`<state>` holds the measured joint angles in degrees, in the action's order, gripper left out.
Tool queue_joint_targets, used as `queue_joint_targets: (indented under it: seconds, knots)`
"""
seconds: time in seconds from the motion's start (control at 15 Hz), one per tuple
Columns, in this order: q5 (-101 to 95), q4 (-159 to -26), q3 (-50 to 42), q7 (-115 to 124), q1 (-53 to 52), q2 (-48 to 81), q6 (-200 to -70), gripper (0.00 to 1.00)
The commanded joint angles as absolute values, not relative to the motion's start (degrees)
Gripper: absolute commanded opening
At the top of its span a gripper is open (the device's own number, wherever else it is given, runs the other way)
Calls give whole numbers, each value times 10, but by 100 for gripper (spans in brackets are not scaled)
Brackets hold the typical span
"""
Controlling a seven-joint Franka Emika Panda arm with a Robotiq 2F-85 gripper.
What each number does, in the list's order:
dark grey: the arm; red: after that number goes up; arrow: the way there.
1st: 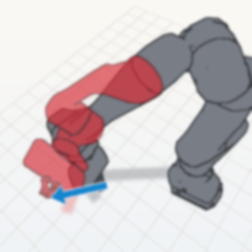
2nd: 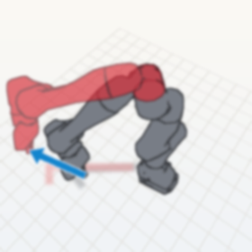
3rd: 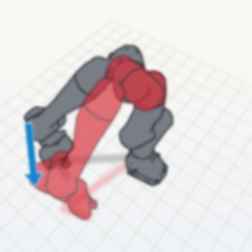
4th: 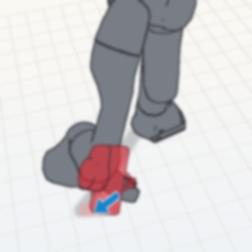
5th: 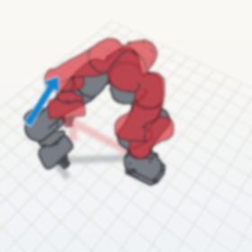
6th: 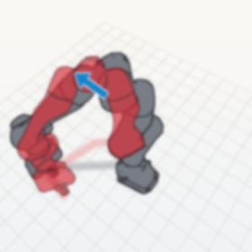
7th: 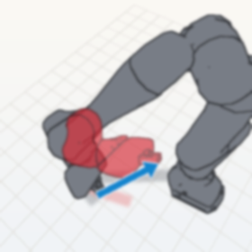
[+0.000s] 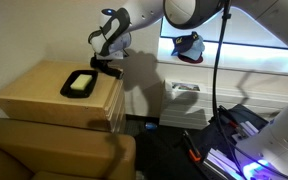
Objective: Remove the black sock from the nightstand and place it on the right side of the windowsill
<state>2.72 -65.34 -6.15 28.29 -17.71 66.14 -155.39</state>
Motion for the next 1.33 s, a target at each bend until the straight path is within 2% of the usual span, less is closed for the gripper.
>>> queue_joint_targets:
  seconds: [0.0,0.4,0.67,0.73,1.27]
  knots:
    - [11,-639,-106,325,-199,631,-1431,1]
    - [-38,-667,-139,346,-211,484,-1154,2]
    - [-78,-692,-108,349,-181,372,-1026,4]
    - [-80,-705,-105,354,-174,342,-1006,1]
    - [-61,-870,-202,482,-178,115,-1016,1]
